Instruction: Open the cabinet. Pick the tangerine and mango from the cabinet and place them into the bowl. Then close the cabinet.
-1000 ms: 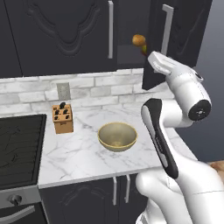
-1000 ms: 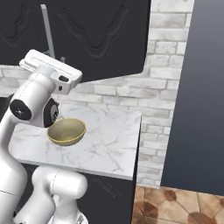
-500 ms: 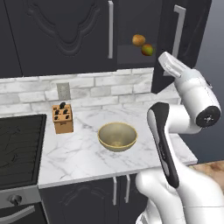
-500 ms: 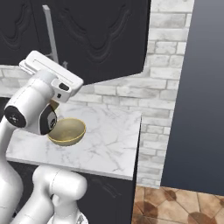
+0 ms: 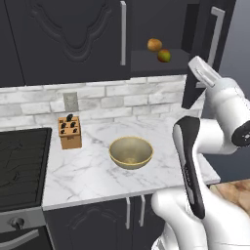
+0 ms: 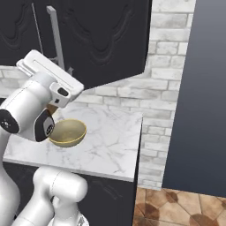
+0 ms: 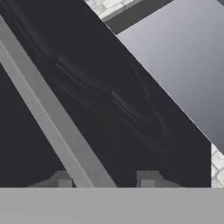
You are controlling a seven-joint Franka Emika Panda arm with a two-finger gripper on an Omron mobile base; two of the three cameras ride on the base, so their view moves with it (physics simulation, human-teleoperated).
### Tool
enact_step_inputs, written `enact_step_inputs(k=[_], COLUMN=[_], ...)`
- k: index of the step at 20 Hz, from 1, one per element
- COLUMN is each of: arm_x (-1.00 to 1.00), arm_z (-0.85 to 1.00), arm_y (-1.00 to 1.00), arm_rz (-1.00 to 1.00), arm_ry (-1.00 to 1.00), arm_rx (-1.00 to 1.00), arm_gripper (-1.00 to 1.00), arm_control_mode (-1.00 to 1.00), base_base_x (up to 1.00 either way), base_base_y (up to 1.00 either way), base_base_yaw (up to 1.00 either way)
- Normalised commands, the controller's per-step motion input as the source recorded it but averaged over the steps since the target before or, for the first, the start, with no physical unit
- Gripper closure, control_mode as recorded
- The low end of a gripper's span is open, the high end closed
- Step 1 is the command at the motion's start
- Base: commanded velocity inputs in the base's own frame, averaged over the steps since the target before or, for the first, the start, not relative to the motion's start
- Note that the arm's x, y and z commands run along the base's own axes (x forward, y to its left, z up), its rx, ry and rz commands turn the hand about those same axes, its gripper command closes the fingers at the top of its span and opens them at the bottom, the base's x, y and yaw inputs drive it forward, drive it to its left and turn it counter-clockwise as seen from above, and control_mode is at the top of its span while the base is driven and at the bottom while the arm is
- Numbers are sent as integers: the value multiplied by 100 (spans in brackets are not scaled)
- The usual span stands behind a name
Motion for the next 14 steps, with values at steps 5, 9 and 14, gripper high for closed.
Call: enact_step_inputs(k=[5,9,14], arm_x=[-100,-100,-90], arm_z=[-25,-31,-41], arm_y=[0,0,54], arm_rz=[0,0,1], arm_ry=[0,0,1], arm_rx=[0,-1,-18], arm_gripper=[-100,-100,-100], arm_control_mode=[-100,-100,-100], base_base_x=[0,0,0], base_base_y=[0,0,0], base_base_yaw=[0,0,0])
